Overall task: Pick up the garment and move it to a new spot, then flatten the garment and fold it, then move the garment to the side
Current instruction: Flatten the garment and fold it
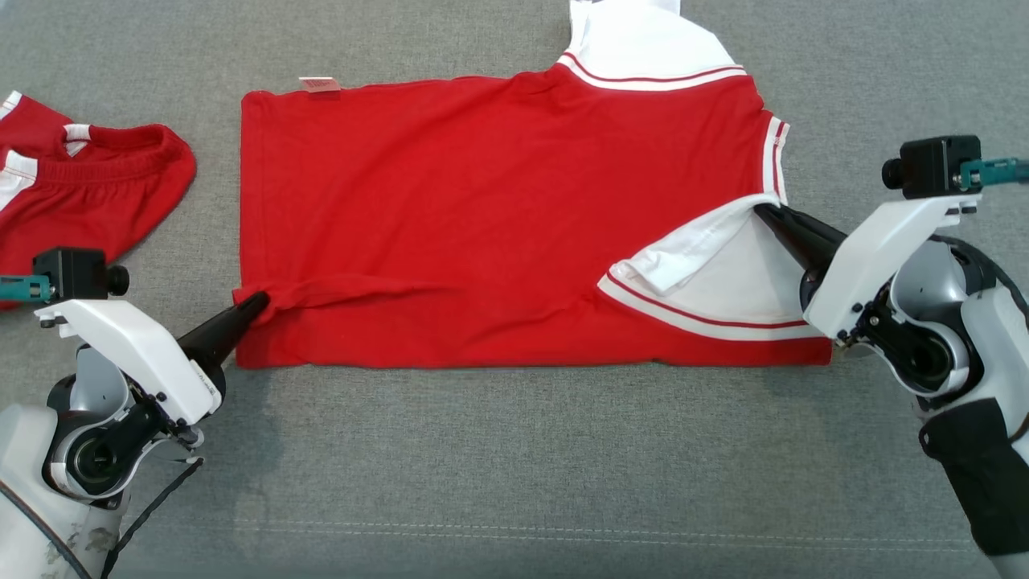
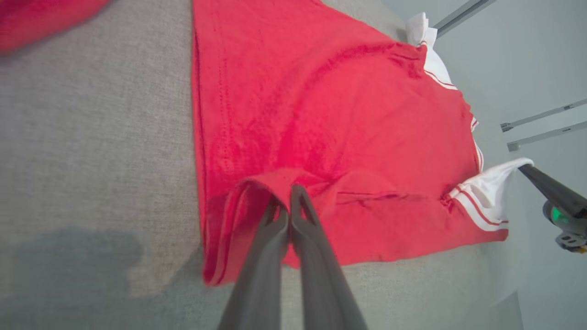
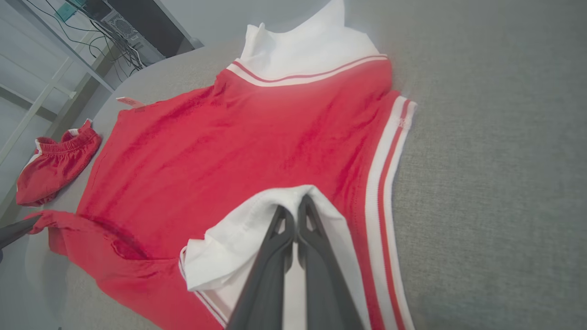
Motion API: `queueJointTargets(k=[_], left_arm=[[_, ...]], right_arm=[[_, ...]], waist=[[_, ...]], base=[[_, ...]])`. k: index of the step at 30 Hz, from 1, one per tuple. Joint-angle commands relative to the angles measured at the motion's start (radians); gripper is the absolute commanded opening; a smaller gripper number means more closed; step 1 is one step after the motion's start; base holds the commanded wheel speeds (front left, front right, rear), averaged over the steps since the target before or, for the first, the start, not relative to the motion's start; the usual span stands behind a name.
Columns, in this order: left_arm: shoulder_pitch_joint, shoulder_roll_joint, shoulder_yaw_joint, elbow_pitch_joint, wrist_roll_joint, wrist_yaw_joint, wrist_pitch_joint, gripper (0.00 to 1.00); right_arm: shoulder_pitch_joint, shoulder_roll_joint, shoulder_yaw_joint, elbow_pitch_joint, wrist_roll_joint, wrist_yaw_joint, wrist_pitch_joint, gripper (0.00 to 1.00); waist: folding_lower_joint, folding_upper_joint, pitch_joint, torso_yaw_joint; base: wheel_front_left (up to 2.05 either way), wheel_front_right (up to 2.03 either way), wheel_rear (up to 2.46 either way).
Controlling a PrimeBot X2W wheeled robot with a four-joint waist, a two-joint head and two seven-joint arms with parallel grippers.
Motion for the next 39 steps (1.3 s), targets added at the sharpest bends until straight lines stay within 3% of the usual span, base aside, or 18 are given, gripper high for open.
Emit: queueJointTargets(k=[1,6,7,8,9,10,11,12,21,24,27,29,33,39], left_arm=[[-0.053,0.033,0.047,-0.005,-0.018,-0.008,-0.008,0.00],[-0.065,0.021,0.037,0.049,-0.036,-0.017,-0.012,0.00],[-0.068,0.019,0.033,0.056,-0.037,-0.018,-0.014,0.00],[-0.070,0.013,0.032,0.064,-0.044,-0.019,-0.016,0.00],[-0.072,0.009,0.029,0.070,-0.049,-0.020,-0.017,0.00],[-0.074,0.006,0.026,0.075,-0.053,-0.021,-0.020,0.00],[-0.075,0.002,0.025,0.079,-0.057,-0.022,-0.025,0.71],[-0.077,-0.001,0.026,0.082,-0.061,-0.023,-0.035,1.00],[-0.034,0.014,0.027,0.060,0.005,-0.025,-0.213,1.00],[0.002,0.026,0.024,0.045,0.082,-0.014,-0.313,1.00],[0.036,0.024,0.028,0.016,0.165,0.033,-0.428,1.00],[0.077,0.016,0.026,-0.030,0.238,0.087,-0.522,1.00],[0.138,-0.004,0.001,-0.097,0.335,0.171,-0.612,1.00],[0.214,-0.025,-0.037,-0.168,0.458,0.282,-0.699,1.00]], right_arm=[[-0.031,-0.010,0.026,-0.002,0.013,0.004,-0.014,0.00],[-0.097,-0.013,0.079,0.094,0.065,0.004,-0.048,0.00],[-0.108,-0.014,0.087,0.117,0.070,0.004,-0.053,0.07],[-0.119,-0.013,0.094,0.138,0.077,0.004,-0.060,0.46],[-0.128,-0.009,0.094,0.159,0.089,0.004,-0.071,1.00],[-0.137,-0.007,0.095,0.179,0.095,0.004,-0.085,1.00],[-0.147,-0.008,0.100,0.193,0.095,0.004,-0.105,1.00],[-0.153,-0.006,0.104,0.206,0.101,0.004,-0.122,1.00],[-0.115,-0.036,0.145,0.223,0.111,0.004,-0.345,1.00],[-0.061,-0.061,0.152,0.208,0.085,0.004,-0.457,1.00],[0.001,-0.073,0.136,0.190,0.042,0.004,-0.577,1.00],[0.064,-0.072,0.096,0.174,-0.037,0.004,-0.655,1.00],[0.158,-0.030,-0.013,0.111,-0.190,0.004,-0.680,1.00],[0.354,0.094,-0.192,-0.093,-0.421,0.004,-0.682,1.00]], waist=[[0.0000,0.0000,0.002,0.003],[0.0000,0.0000,0.007,0.016],[0.0000,0.0000,0.009,0.019],[0.0000,0.0000,0.010,0.021],[0.0000,0.0000,0.011,0.023],[0.0000,0.0000,0.011,0.026],[0.0000,0.0000,0.012,0.028],[0.0000,0.0000,0.012,0.030],[0.0000,0.0000,-0.008,0.035],[0.0000,0.0000,-0.026,0.036],[0.0000,0.0000,-0.046,0.033],[0.0000,0.0000,-0.066,0.021],[0.0000,0.0000,-0.095,0.001],[0.0000,0.0000,-0.143,-0.028]], base=[[0.00,0.00,0.00],[0.00,0.00,0.00],[0.00,0.00,0.00],[0.00,0.00,0.00],[0.00,0.00,0.00],[0.00,0.00,0.00],[0.00,0.00,0.00],[0.00,0.00,0.00],[0.00,0.00,0.00],[0.00,0.00,0.00],[0.00,0.00,0.00],[0.00,0.00,0.00],[0.00,0.00,0.00],[0.00,0.00,0.00]])
